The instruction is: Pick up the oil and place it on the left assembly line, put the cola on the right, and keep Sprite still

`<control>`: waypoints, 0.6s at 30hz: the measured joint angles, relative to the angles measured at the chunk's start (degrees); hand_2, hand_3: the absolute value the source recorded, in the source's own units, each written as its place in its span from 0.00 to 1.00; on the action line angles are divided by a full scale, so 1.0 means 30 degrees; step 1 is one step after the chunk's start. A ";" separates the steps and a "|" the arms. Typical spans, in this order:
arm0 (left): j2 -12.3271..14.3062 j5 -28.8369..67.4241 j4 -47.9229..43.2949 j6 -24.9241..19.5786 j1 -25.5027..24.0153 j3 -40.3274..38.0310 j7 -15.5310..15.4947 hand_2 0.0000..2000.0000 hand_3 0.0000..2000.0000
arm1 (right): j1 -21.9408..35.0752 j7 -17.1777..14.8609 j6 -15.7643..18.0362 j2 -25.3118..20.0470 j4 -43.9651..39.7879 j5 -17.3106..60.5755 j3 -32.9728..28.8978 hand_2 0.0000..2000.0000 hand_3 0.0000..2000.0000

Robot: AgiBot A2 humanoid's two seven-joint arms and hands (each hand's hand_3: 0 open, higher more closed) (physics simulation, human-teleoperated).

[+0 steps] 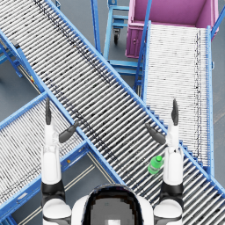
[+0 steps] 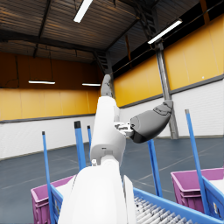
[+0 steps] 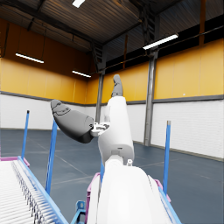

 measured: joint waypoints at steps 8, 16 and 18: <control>-0.0021 0.0134 -0.0089 -0.0001 0.0549 -0.1555 -0.0001 0.00 0.00 | -0.0278 0.0001 -0.0001 -0.0168 -0.0029 0.0067 -0.1721 0.00 0.00; -0.0004 0.0142 0.0093 -0.0001 0.0676 -0.2272 -0.0001 0.00 0.00 | -0.0212 0.0001 -0.0001 -0.0218 -0.0268 0.0070 -0.2791 0.00 0.00; 0.0017 0.0142 0.0125 -0.0001 0.0645 -0.2410 -0.0001 0.00 0.00 | -0.0188 0.0001 -0.0001 -0.0219 -0.0312 0.0069 -0.3083 0.00 0.00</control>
